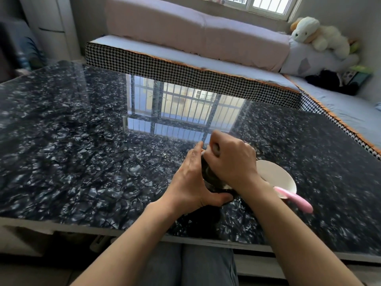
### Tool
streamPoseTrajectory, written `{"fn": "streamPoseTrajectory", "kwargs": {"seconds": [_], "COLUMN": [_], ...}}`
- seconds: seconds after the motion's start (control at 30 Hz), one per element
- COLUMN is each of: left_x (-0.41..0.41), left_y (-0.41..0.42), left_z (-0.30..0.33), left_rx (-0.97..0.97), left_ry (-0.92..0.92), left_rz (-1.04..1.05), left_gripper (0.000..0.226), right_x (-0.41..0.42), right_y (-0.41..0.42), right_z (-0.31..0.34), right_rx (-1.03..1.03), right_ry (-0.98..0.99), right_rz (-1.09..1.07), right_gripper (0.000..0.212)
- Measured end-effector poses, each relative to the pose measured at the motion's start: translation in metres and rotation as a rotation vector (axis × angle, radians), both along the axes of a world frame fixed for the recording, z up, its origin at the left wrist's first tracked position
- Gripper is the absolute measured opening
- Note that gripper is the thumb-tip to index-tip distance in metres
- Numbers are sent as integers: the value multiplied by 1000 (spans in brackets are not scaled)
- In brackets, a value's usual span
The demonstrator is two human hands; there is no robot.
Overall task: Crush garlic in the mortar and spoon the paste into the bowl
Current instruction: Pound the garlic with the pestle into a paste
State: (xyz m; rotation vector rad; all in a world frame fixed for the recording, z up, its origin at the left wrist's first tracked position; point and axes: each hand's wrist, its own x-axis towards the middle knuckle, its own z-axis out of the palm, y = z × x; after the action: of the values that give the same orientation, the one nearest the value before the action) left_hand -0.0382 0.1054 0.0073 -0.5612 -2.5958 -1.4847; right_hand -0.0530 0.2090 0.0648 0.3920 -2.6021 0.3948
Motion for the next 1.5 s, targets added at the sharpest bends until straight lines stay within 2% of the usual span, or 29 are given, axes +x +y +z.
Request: {"fn": "streamPoseTrajectory", "kwargs": {"seconds": [0.07,0.23,0.4,0.47,0.57,0.77,0.93,1.1,1.2,1.3,1.43,1.5], "left_x": [1,0,1,0,1,1,1,1,1,1,1,2], "left_y": [1,0,0,0,-1,1,0,0,0,0,1,1], "left_z": [1,0,3,2,2,1,0,1,1,2,2,2], "left_rx": [4,-15,-12,-6,-10,-10,-2,-5,-6,-15,-12,-12], "left_ry": [-5,-6,-15,-25,-31,-4,14,9,12,17,11,13], "left_rz": [1,10,6,6,14,13,19,15,20,16,8,18], "left_gripper": [128,131,130,129,130,128,127,126,126,127,125,126], "right_x": [0,-2,0,1,-3,-1,-2,2,-1,-4,-1,-2], "right_y": [6,8,3,9,11,6,19,5,11,15,5,5], "right_z": [6,20,-1,10,21,1,27,4,15,27,6,6], "right_rx": [3,-178,-42,-32,-167,-36,-232,22,-2,-145,51,87], "right_ry": [10,203,-13,33,167,17,121,-65,-35,101,-29,-36], "right_rz": [7,-44,15,11,-23,29,-12,25,27,-8,26,53], "right_gripper": [19,15,22,19,18,20,17,16,13,14,16,15]}}
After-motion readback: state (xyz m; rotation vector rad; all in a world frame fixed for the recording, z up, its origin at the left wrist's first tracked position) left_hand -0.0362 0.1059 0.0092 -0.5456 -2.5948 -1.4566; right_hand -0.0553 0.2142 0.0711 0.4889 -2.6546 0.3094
